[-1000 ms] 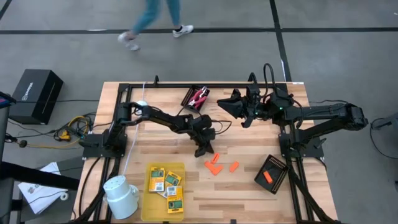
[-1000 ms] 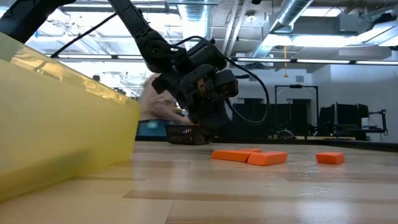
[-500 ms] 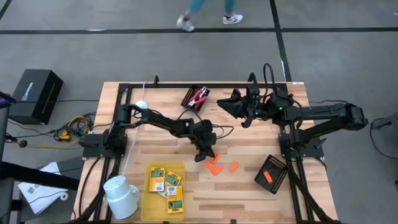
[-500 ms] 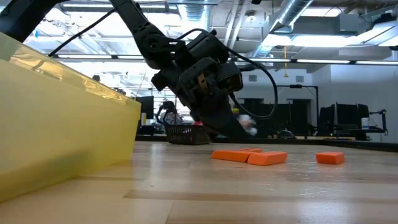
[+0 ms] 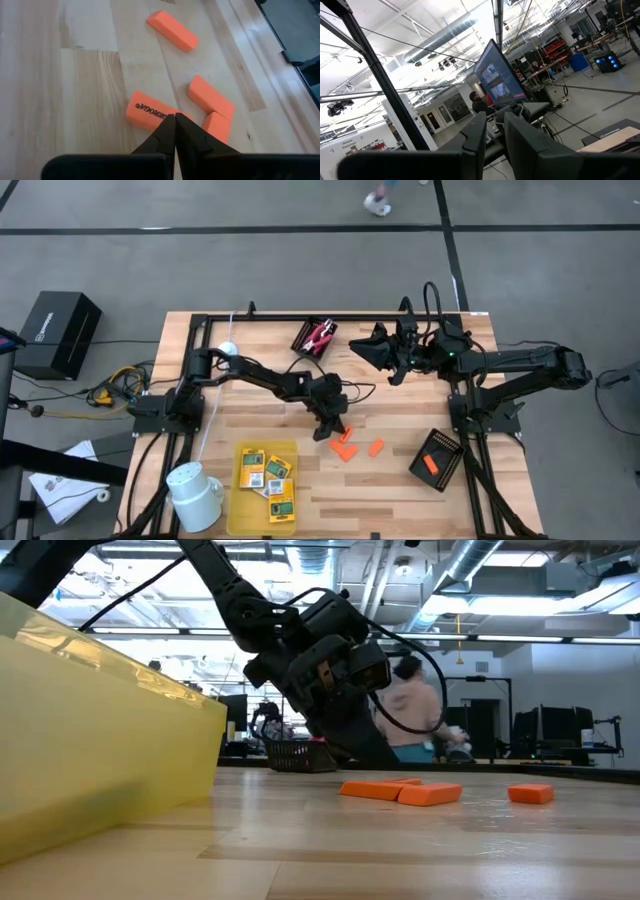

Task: Pick & Place School Supplies
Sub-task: Put the orange eraser into the bottom black bin

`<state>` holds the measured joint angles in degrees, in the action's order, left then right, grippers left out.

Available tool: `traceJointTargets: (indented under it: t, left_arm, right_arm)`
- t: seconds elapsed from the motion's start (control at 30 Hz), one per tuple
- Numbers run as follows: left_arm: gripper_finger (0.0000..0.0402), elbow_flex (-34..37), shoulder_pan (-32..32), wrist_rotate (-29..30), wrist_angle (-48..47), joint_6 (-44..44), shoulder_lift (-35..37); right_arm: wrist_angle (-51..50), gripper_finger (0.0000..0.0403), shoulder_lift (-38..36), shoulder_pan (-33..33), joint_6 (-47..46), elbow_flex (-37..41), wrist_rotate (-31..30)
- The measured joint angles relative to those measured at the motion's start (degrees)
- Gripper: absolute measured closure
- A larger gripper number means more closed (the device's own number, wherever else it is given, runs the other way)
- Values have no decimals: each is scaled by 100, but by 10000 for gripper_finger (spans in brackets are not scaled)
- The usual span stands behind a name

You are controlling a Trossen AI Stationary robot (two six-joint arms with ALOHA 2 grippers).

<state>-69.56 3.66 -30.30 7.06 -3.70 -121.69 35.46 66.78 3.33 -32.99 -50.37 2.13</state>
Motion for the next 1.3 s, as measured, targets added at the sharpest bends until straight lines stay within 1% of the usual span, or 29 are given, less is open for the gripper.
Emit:
traceJointTargets:
  t: [0.5, 1.07, 1.3]
  left_arm:
    - [401, -20, -4, -153, 189, -158, -244]
    - [400, -13, 74, -175, -54, -107, -253]
    - [400, -9, 76, -165, -141, -107, -255]
  right_arm:
    - [-7, 340, 0, 2, -2, -2, 0]
    - [-28, 340, 0, 1, -46, -2, 0]
    - [-36, 340, 0, 1, -46, -2, 105]
